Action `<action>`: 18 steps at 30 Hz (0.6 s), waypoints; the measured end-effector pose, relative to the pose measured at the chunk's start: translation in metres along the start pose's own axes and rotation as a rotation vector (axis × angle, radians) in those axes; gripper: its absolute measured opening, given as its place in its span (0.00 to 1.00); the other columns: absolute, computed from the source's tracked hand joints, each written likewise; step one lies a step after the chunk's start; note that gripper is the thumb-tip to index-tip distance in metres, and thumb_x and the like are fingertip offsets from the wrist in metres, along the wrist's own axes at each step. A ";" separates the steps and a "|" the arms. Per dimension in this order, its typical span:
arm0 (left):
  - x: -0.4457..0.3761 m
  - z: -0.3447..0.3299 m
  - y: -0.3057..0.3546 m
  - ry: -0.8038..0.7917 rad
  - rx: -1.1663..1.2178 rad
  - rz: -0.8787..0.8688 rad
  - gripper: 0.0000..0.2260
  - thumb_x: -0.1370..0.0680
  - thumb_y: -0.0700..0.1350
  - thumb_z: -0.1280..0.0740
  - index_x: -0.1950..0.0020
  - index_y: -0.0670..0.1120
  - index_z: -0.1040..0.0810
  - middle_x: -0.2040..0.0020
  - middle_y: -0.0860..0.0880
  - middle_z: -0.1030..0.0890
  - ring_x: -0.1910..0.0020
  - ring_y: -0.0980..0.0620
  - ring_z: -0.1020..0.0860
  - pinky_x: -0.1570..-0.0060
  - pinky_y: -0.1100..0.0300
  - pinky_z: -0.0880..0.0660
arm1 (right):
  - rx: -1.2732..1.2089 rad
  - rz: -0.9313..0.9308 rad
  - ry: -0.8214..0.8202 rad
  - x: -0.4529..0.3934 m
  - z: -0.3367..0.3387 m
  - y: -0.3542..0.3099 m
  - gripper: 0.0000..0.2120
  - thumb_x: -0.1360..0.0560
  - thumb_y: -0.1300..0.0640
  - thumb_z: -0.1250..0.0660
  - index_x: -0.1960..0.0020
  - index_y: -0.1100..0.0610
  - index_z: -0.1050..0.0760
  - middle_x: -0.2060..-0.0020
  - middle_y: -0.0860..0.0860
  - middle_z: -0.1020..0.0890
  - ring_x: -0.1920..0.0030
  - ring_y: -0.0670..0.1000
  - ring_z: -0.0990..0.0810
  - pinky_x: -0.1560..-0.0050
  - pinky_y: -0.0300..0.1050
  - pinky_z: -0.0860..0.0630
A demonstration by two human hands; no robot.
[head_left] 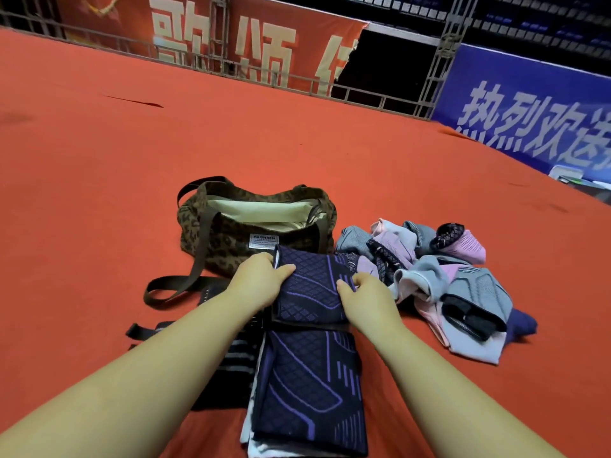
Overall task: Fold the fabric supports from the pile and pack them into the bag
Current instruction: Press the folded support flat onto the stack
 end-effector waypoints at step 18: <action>0.012 -0.046 0.036 -0.225 -0.920 -0.548 0.26 0.18 0.55 0.46 0.23 0.48 0.46 0.22 0.47 0.47 0.24 0.49 0.48 0.27 0.53 0.49 | 0.360 0.355 -0.021 -0.003 -0.011 -0.020 0.30 0.27 0.51 0.36 0.27 0.52 0.41 0.32 0.52 0.32 0.32 0.54 0.34 0.35 0.48 0.36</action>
Point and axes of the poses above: each hand's wrist, its own x-axis away from the middle knuckle, its own z-axis out of the back of the hand, y = z × x, the point moved 10 cm from there along -x, towards the middle knuckle
